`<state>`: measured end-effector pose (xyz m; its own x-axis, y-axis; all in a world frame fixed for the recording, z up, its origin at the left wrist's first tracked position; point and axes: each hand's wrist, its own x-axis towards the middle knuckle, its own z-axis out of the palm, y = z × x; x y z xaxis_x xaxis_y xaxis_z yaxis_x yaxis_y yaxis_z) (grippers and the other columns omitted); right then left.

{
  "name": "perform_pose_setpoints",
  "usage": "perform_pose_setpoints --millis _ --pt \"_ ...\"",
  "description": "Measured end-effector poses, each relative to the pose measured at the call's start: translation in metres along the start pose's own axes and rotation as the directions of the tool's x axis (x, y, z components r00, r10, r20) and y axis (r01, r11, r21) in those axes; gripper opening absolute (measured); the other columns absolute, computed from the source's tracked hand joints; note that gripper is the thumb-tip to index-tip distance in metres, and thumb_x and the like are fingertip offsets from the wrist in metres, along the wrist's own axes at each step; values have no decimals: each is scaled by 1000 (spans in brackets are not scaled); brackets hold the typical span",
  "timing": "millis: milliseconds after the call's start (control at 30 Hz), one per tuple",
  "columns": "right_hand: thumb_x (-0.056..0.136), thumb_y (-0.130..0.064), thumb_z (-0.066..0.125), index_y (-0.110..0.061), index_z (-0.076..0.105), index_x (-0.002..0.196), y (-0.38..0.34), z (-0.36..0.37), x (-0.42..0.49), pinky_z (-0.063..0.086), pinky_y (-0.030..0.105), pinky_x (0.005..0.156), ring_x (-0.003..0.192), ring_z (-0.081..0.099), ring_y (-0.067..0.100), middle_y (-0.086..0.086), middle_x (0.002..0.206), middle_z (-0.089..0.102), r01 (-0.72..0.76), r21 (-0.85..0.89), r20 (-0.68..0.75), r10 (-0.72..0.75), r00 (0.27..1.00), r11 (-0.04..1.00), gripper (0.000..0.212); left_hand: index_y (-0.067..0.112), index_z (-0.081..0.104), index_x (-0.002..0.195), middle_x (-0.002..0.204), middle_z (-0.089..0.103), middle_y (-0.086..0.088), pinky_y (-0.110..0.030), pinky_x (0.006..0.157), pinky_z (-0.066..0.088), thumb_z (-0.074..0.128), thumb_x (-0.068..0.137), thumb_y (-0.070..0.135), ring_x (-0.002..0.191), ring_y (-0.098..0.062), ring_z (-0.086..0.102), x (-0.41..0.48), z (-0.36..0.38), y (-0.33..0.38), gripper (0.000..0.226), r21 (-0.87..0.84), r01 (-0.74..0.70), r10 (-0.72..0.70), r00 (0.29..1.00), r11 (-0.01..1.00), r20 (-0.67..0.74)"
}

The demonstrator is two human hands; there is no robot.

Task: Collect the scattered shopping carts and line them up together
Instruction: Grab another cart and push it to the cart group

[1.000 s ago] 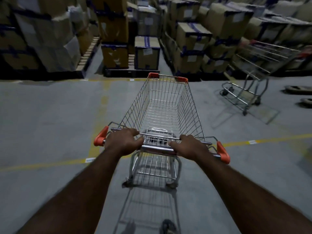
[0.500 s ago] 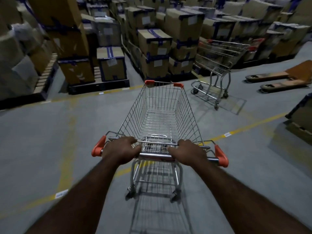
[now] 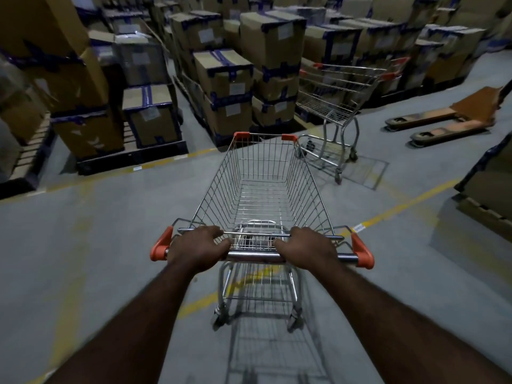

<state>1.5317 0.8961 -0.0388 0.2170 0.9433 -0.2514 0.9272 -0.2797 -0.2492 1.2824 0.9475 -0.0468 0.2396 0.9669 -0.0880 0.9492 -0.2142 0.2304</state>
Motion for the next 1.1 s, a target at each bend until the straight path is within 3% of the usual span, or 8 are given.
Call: perform_pose_setpoints --millis 300,467,600,733,900,1100 --pt "83 -65 45 -18 69 109 34 -42 140 48 36 80 102 63 30 8 110 68 -25 -39 -72 22 997 999 58 37 60 131 128 67 3 -39 89 50 28 81 75 113 -24 62 154 0 41 71 25 -42 43 999 999 -5" --pt "86 -65 42 -18 72 107 49 -71 228 49 38 82 107 61 32 12 110 70 -42 -47 -134 35 990 998 59 32 67 112 107 71 3 -34 76 48 31 82 75 94 -22 64 256 -1 62 64 16 -68 68 997 998 -23" --pt "86 -66 42 -18 72 103 62 -95 295 48 39 85 114 56 33 13 110 69 -71 -28 -117 67 991 997 60 31 67 114 110 70 1 -34 73 44 36 84 73 98 -24 64 329 -6 83 60 20 -83 83 996 996 -14" --pt "87 -68 42 -20 72 112 74 -114 355 47 42 90 123 51 32 12 115 68 -97 -31 -122 92 988 995 62 29 66 116 114 67 0 -34 73 43 32 86 73 99 -24 63 394 -7 101 63 43 -115 115 993 992 -2" --pt "82 -68 46 -20 74 109 95 -135 424 51 40 86 112 60 34 14 111 69 -96 -16 -149 93 984 995 62 28 65 119 119 65 -1 -34 71 40 30 86 74 102 -24 62 463 -4 122 66 53 -114 115 993 992 -17" --pt "83 -66 48 -19 75 101 130 -166 513 42 34 72 101 65 33 13 104 69 -80 -46 -182 70 981 996 57 27 66 113 116 66 -1 -34 70 38 31 88 72 100 -23 61 547 -2 164 62 49 -96 97 995 994 -21"
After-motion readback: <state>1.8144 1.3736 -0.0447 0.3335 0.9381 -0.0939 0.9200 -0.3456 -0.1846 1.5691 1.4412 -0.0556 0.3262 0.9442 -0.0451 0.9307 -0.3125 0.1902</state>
